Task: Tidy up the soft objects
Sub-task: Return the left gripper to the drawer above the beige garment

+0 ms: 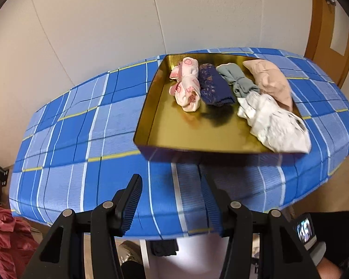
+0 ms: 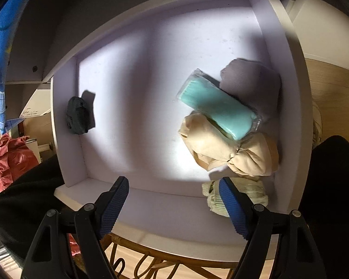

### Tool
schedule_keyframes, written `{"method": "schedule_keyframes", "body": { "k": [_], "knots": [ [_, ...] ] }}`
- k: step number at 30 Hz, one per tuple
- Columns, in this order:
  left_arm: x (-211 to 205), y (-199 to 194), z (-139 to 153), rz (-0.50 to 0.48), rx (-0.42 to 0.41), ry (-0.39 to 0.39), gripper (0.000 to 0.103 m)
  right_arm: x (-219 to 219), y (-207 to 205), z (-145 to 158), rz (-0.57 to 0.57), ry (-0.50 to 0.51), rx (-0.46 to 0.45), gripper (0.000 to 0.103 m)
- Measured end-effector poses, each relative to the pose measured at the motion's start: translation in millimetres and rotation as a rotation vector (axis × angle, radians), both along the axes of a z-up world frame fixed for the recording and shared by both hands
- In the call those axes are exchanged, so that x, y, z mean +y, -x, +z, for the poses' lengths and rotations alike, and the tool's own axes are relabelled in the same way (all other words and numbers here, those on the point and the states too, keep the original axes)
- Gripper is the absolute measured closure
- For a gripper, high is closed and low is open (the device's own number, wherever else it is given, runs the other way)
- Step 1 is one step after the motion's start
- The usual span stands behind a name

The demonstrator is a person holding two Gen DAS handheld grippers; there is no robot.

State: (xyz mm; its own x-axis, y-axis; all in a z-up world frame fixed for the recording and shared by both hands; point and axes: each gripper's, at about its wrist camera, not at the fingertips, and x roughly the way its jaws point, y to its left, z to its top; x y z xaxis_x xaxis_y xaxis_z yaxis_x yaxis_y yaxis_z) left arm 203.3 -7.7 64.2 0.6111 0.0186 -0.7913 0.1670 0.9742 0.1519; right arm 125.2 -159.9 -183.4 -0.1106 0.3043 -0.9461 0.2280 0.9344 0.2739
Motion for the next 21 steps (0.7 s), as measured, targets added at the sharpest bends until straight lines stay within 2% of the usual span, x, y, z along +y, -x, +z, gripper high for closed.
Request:
{"method": "schedule_keyframes", "body": {
  "k": [6, 10, 14, 16, 21],
  "knots": [
    [3.8, 47.0, -21.2, -0.063, -0.024, 0.015, 0.05, -3.8, 1.9, -2.0, -0.005, 0.018, 0.001, 0.023],
    [6.1, 69.0, -63.6, -0.082, 0.046, 0.013, 0.05, -3.9, 1.2, -3.7, -0.001, 0.034, 0.005, 0.023],
    [18.9, 76.3, -125.1, -0.027, 0.202, 0.082, 0.05, -6.8, 0.2, -4.4, 0.028, 0.095, -0.001, 0.022],
    [26.8, 76.3, -160.4, 0.016, 0.311, 0.135, 0.05, -8.7, 0.8, -7.7, 0.04, 0.121, 0.007, 0.022],
    [42.9, 81.8, -220.2, 0.124, 0.462, 0.189, 0.05, -8.9, 5.4, -25.4, 0.073, 0.165, 0.056, 0.022]
  ]
}}
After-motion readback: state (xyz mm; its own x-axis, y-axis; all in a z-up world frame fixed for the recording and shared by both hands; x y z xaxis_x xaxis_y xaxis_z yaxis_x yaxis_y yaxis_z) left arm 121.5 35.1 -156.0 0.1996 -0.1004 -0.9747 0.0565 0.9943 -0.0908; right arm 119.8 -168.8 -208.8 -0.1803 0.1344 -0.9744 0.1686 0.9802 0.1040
